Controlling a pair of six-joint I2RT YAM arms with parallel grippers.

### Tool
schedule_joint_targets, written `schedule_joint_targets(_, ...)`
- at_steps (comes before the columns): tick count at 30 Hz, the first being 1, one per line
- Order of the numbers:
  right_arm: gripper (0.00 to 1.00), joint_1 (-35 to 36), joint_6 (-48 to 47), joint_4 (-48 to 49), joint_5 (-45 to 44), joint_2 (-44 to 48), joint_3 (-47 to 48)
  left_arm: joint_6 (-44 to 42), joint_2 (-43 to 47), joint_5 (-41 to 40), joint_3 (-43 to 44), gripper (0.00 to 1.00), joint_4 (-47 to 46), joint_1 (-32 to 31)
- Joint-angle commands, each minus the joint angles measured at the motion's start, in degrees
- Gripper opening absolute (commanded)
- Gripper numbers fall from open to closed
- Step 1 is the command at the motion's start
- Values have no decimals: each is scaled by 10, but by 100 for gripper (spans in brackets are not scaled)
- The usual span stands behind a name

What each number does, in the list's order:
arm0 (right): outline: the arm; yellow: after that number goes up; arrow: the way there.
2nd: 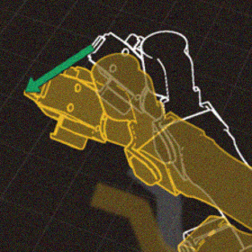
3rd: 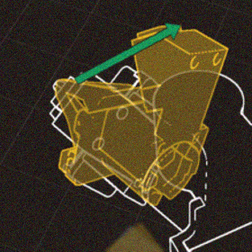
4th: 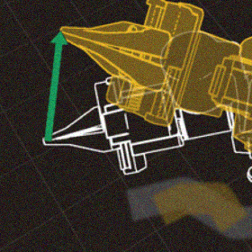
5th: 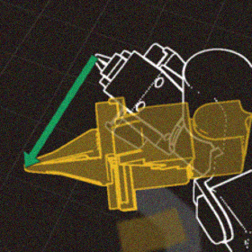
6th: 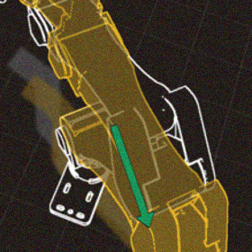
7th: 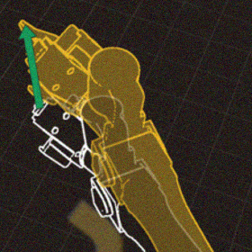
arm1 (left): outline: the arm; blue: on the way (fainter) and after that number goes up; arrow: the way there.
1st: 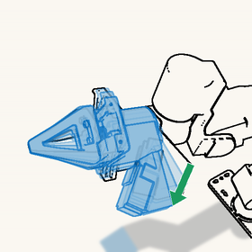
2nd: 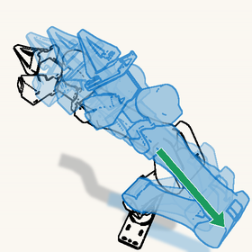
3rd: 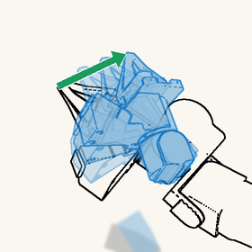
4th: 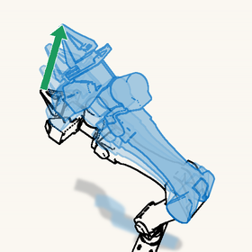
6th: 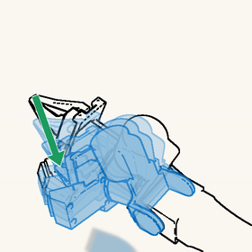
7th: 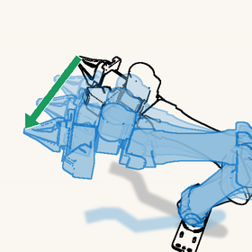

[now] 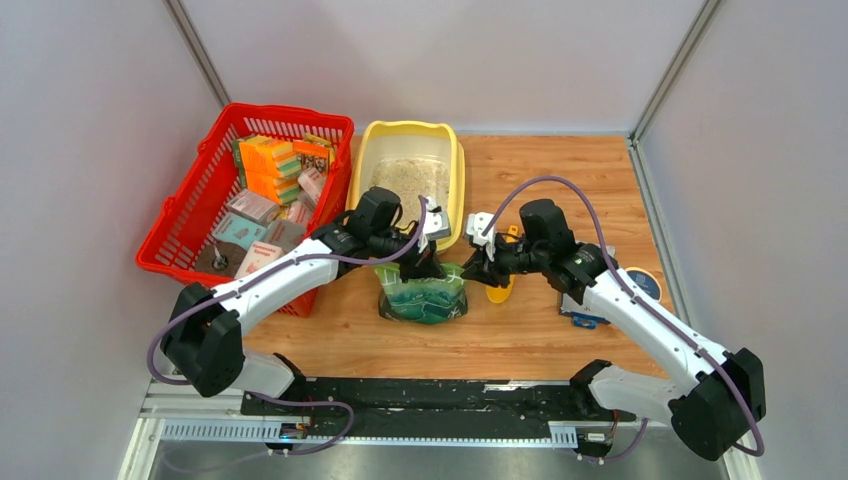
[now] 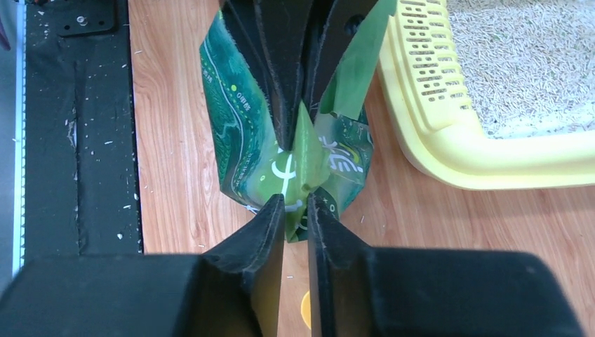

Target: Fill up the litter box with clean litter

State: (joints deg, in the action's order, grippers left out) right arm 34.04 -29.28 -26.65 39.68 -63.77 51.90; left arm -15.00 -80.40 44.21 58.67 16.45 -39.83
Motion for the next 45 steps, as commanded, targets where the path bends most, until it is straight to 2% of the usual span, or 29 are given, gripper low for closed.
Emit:
schedule_joint_targets(1,15,1,-1,27,-7,3,-12,30,7,22,6,9,-41,-5)
schedule_joint_targets(2,13,1,3,32,-12,1,-14,33,5,26,9,14,-43,-5)
schedule_joint_targets(3,12,1,8,36,-17,1,-15,40,5,31,9,23,-47,-6)
schedule_joint_targets(6,6,0,25,49,-29,3,-21,52,3,44,14,36,-69,-12)
schedule_joint_targets(13,5,1,54,61,-34,0,-18,40,-30,47,39,38,-81,-40)
schedule_joint_targets(19,5,1,57,61,-36,1,-17,19,-36,-10,36,41,-70,-44)
schedule_joint_targets(20,8,1,57,61,-37,3,-18,11,-36,-12,37,40,-65,-44)
schedule_joint_targets(22,27,1,49,62,-43,9,-15,7,-34,-19,39,40,-49,-44)
schedule_joint_targets(25,42,2,2,70,-38,38,-20,9,-33,-25,42,44,-27,-38)
schedule_joint_targets(26,44,3,-11,73,-39,45,-22,15,-27,-23,43,47,-23,-29)
schedule_joint_targets(27,49,3,-34,76,-38,59,-24,19,-23,-18,43,62,-16,-24)
schedule_joint_targets(28,50,3,-48,76,-32,63,-27,22,-18,-12,43,68,-13,-18)
schedule_joint_targets(30,52,8,-65,75,-27,72,-30,20,6,-8,42,72,-3,-2)
schedule_joint_targets(37,52,56,-129,114,-33,85,-57,-23,74,-7,41,74,71,26)
schedule_joint_targets(45,51,81,-124,178,-75,59,-73,-20,108,4,28,74,85,28)
